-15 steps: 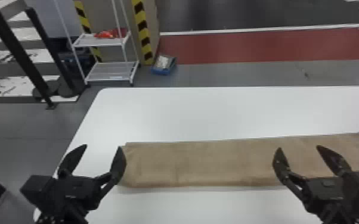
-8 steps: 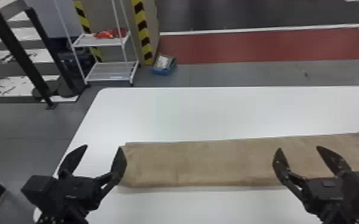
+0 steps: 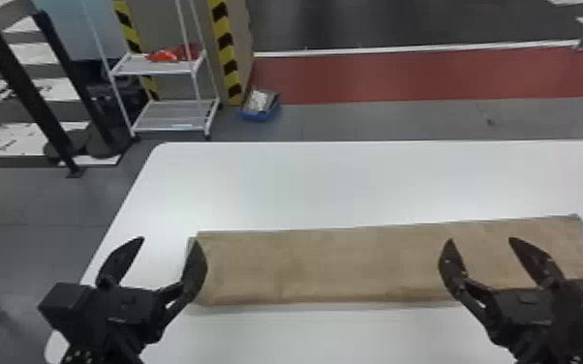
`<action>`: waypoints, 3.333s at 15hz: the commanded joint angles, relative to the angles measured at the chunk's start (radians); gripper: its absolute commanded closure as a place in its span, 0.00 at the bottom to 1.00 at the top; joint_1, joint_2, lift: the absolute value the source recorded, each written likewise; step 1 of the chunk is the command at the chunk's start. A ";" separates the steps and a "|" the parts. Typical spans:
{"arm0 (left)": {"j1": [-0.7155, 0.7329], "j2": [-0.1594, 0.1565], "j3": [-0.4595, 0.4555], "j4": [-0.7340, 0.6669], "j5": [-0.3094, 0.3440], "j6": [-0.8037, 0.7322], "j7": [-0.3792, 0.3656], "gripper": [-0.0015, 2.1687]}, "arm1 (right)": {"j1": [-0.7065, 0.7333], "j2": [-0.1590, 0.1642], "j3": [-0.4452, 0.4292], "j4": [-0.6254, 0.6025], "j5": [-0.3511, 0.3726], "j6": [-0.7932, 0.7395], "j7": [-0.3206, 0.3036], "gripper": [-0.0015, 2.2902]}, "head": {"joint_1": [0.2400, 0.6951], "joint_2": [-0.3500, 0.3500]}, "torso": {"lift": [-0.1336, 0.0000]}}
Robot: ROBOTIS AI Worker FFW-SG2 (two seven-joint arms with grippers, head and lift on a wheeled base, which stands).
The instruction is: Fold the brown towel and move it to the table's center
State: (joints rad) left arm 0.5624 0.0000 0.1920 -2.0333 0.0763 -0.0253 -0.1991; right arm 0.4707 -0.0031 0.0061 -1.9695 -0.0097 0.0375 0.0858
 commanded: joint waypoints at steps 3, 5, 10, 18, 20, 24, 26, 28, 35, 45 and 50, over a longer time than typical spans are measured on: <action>-0.045 -0.003 0.000 0.010 0.002 0.120 0.000 0.04 | 0.005 0.004 0.000 -0.005 -0.004 0.002 0.000 0.04 | 1.00 0.66 | 0.27; -0.087 -0.003 0.009 0.007 0.030 0.292 -0.028 0.04 | 0.009 0.004 -0.012 -0.006 -0.004 0.002 -0.001 0.04 | 1.00 0.65 | 0.27; -0.214 -0.003 0.037 0.028 0.037 0.678 -0.057 0.04 | 0.014 0.004 -0.020 -0.005 -0.012 0.002 -0.001 0.04 | 1.00 0.62 | 0.27; -0.283 -0.003 0.070 0.099 0.045 0.743 -0.072 0.04 | 0.006 0.004 -0.026 0.014 -0.004 0.005 -0.001 0.04 | 1.00 0.64 | 0.27; -0.288 -0.003 0.066 0.100 0.042 0.764 -0.086 0.16 | 0.002 0.004 -0.028 0.024 -0.003 0.005 -0.001 0.04 | 1.00 0.63 | 0.27; -0.291 -0.003 0.063 0.100 0.033 0.767 -0.131 0.68 | -0.001 0.004 -0.029 0.028 -0.003 0.005 -0.001 0.04 | 1.00 0.61 | 0.27; -0.292 -0.003 0.064 0.096 0.031 0.767 -0.131 0.91 | -0.003 0.004 -0.031 0.032 -0.003 0.005 -0.001 0.04 | 1.00 0.60 | 0.27; -0.292 -0.003 0.066 0.094 0.028 0.767 -0.137 0.99 | -0.004 0.004 -0.031 0.037 -0.003 0.002 -0.001 0.04 | 1.00 0.60 | 0.27; -0.423 -0.003 0.175 0.119 0.010 0.887 -0.158 0.99 | 0.003 0.004 -0.041 0.026 -0.006 0.002 -0.001 0.04 | 1.00 0.62 | 0.27; -0.515 0.018 -0.011 -0.262 0.013 1.448 -0.085 0.99 | 0.020 0.004 -0.087 0.009 -0.021 0.002 -0.004 0.04 | 1.00 0.63 | 0.27; -0.665 -0.003 -0.479 -0.260 -0.127 1.513 0.053 0.99 | 0.032 -0.002 -0.153 -0.009 -0.081 -0.008 -0.006 0.04 | 1.00 0.32 | 0.27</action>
State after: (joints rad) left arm -0.0565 0.0012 -0.1686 -2.3288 0.0001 1.4850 -0.1640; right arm 0.5051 -0.0028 -0.1311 -1.9778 -0.0716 0.0303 0.0788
